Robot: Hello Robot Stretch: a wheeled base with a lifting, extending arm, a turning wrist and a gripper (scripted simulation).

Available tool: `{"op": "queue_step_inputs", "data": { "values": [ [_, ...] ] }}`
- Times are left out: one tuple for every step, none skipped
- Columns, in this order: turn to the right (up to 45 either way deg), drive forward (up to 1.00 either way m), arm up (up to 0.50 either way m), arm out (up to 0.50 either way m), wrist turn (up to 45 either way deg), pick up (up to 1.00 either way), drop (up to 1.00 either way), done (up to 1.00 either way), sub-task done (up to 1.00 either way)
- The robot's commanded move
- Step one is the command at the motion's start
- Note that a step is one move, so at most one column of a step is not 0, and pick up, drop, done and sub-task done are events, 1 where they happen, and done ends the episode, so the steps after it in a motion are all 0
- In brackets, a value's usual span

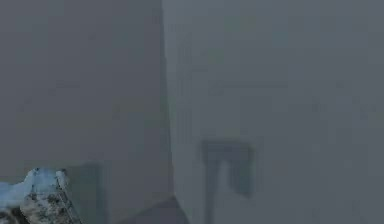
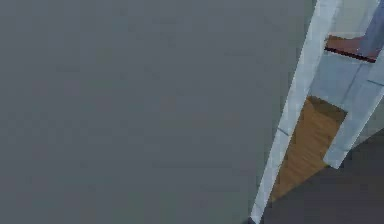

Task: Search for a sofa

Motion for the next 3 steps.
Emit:
{"op": "queue_step_inputs", "data": {
  "values": [
    [-45.0, 0.0, 0.0, 0.0, 0.0, 0.0, 0.0, 0.0, 0.0],
    [-45.0, 0.0, 0.0, 0.0, 0.0, 0.0, 0.0, 0.0, 0.0],
    [-21.0, 0.0, 0.0, 0.0, 0.0, 0.0, 0.0, 0.0, 0.0]
  ]
}}
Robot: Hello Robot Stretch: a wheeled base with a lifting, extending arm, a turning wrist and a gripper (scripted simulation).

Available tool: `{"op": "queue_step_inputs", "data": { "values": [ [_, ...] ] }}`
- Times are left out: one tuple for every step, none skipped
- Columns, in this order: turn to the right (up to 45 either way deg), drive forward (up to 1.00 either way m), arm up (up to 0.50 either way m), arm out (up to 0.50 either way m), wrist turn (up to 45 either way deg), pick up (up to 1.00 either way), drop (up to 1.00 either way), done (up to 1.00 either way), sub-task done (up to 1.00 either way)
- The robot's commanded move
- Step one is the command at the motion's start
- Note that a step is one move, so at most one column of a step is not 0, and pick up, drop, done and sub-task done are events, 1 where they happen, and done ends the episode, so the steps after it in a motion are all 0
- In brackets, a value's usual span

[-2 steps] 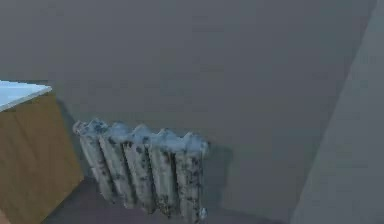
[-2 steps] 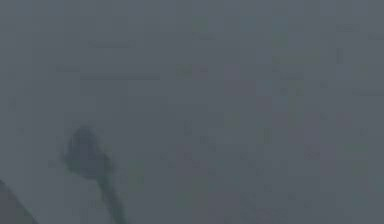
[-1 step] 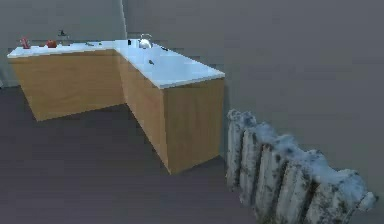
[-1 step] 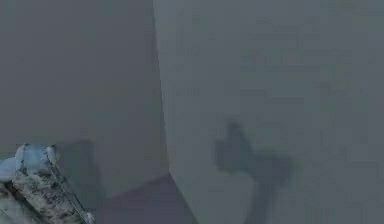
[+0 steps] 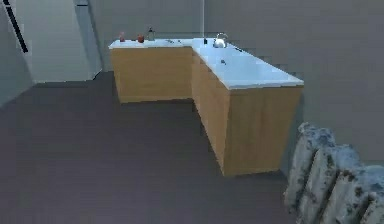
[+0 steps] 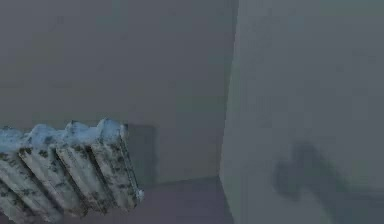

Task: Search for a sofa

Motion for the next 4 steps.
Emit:
{"op": "queue_step_inputs", "data": {
  "values": [
    [0.0, 0.1, 0.0, 0.0, 0.0, 0.0, 0.0, 0.0, 0.0],
    [-45.0, 0.0, 0.0, 0.0, 0.0, 0.0, 0.0, 0.0, 0.0],
    [-45.0, 0.0, 0.0, 0.0, 0.0, 0.0, 0.0, 0.0, 0.0],
    [0.0, 1.0, 0.0, 0.0, 0.0, 0.0, 0.0, 0.0, 0.0]
  ]
}}
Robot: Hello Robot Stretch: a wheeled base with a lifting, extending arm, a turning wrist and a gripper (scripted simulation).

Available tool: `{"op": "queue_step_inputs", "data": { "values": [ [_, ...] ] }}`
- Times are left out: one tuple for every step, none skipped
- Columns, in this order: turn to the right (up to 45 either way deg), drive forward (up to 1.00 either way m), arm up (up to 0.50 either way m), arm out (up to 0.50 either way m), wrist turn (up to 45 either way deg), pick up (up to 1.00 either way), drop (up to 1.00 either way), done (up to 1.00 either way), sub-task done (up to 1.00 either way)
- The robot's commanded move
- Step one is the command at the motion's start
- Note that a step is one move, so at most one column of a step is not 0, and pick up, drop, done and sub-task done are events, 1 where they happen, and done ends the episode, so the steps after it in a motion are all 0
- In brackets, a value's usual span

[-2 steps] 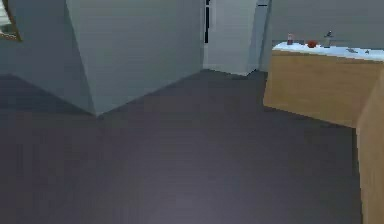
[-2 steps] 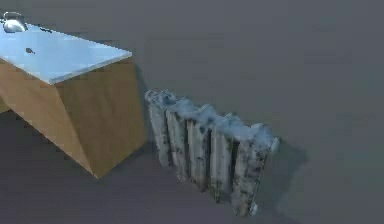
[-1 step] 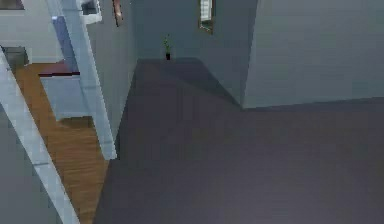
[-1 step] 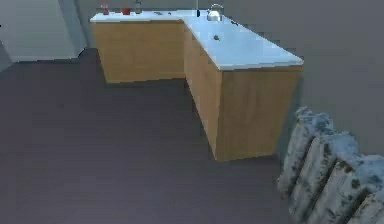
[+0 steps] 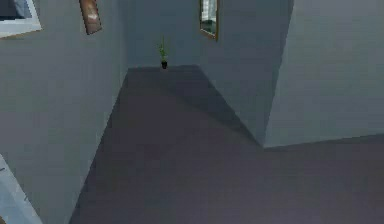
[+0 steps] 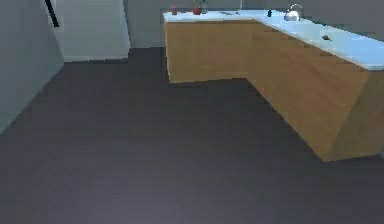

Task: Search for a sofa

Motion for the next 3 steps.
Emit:
{"op": "queue_step_inputs", "data": {
  "values": [
    [-21.0, 0.0, 0.0, 0.0, 0.0, 0.0, 0.0, 0.0, 0.0],
    [0.0, 0.1, 0.0, 0.0, 0.0, 0.0, 0.0, 0.0, 0.0],
    [-30.0, 0.0, 0.0, 0.0, 0.0, 0.0, 0.0, 0.0, 0.0]
  ]
}}
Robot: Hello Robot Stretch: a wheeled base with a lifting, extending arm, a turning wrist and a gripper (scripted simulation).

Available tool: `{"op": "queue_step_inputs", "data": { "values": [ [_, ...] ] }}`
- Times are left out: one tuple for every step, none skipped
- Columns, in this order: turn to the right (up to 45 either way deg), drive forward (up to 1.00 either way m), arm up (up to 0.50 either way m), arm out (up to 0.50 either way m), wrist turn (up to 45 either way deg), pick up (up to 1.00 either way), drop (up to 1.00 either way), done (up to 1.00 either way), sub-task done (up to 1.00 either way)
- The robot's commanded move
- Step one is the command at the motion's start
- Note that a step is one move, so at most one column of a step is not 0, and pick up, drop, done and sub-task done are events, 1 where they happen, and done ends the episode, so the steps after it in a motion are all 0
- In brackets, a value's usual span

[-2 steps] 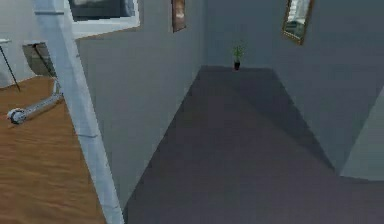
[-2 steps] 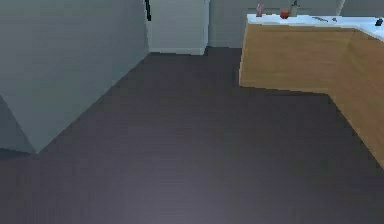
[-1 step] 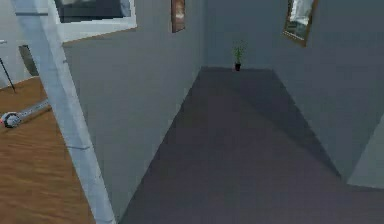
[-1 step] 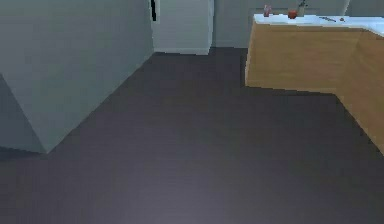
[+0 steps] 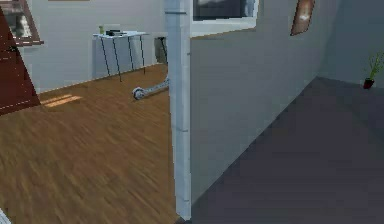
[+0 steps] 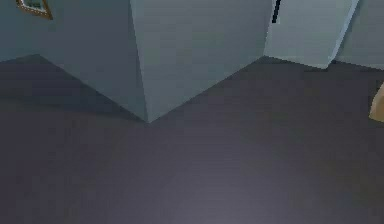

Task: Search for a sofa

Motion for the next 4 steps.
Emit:
{"op": "queue_step_inputs", "data": {
  "values": [
    [0.0, 0.35, 0.0, 0.0, 0.0, 0.0, 0.0, 0.0, 0.0],
    [-45.0, 0.0, 0.0, 0.0, 0.0, 0.0, 0.0, 0.0, 0.0],
    [0.0, 0.6, 0.0, 0.0, 0.0, 0.0, 0.0, 0.0, 0.0],
    [33.0, 0.0, 0.0, 0.0, 0.0, 0.0, 0.0, 0.0, 0.0]
  ]
}}
